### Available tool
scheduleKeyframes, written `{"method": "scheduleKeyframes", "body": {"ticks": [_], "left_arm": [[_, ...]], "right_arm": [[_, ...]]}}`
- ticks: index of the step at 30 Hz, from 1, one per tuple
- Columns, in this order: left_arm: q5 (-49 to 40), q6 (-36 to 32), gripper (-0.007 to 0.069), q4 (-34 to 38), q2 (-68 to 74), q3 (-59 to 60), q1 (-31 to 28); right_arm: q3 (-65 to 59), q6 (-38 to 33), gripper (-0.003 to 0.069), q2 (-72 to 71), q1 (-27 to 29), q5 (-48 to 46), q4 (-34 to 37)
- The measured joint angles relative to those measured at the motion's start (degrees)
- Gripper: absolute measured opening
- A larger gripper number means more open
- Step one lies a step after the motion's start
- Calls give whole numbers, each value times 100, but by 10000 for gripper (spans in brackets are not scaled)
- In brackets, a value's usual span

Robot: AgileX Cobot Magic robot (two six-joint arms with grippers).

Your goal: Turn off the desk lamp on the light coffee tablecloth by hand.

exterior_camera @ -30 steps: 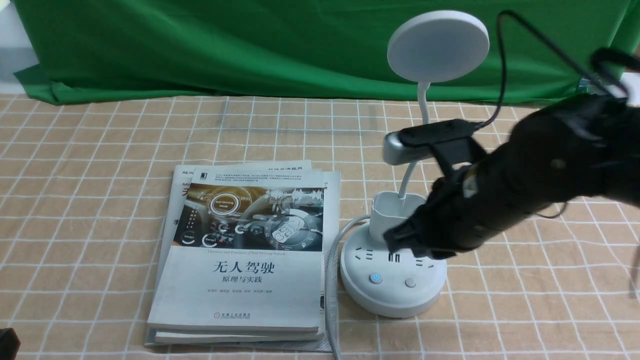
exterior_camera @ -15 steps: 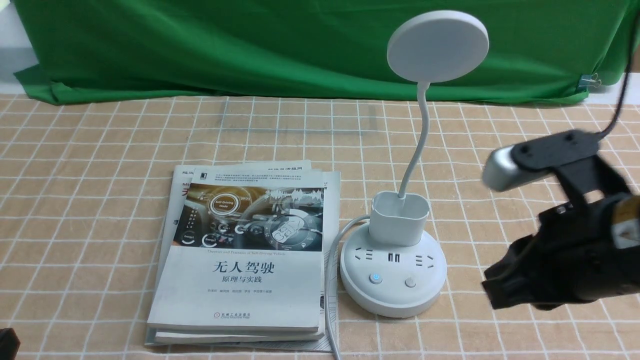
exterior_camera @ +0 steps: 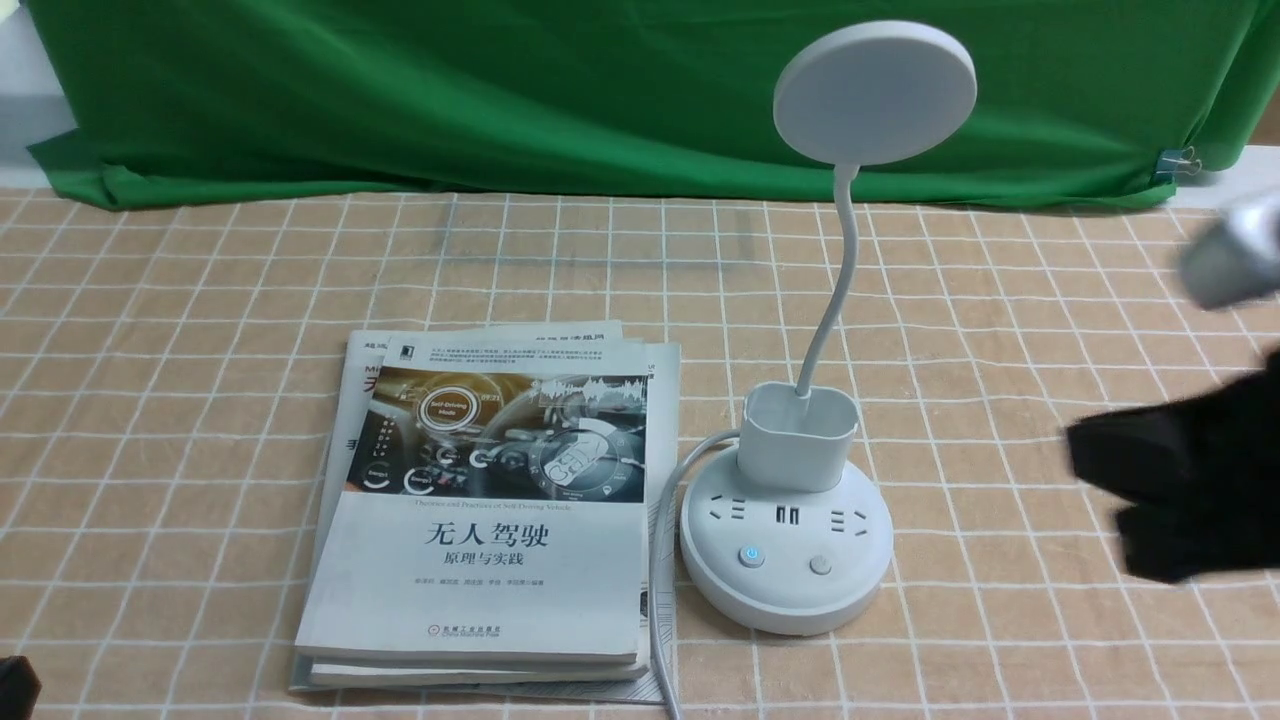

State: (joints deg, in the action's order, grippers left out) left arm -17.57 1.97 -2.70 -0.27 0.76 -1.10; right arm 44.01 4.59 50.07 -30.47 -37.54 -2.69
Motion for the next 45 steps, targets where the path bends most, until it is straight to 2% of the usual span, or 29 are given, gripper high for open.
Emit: {"method": "scheduleKeyframes", "body": {"ticks": [3, 11, 14, 18, 22, 28, 45], "left_arm": [[0, 0, 5, 1, 0, 0, 0], [0, 0, 5, 1, 0, 0, 0], [0, 0, 5, 1, 0, 0, 0], [0, 0, 5, 6, 0, 0, 0], [0, 0, 5, 6, 0, 0, 0], [-5, 0, 5, 6, 0, 0, 0], [-1, 0, 5, 6, 0, 0, 0]], "right_arm": [[-701, -2, 22, -571, 377, 417, -30], [-3652, -2, 22, -3097, 1984, 2957, -44], [-4236, -2, 23, -3826, 2247, 3395, -44], [-4425, -2, 25, -4502, 2388, 3416, -48], [-4430, -7, 27, -4978, 2428, 2945, -48], [-4430, -7, 36, -4996, 2428, 2401, -48], [-4430, -175, 67, -4996, 2428, 2378, -48]]}}
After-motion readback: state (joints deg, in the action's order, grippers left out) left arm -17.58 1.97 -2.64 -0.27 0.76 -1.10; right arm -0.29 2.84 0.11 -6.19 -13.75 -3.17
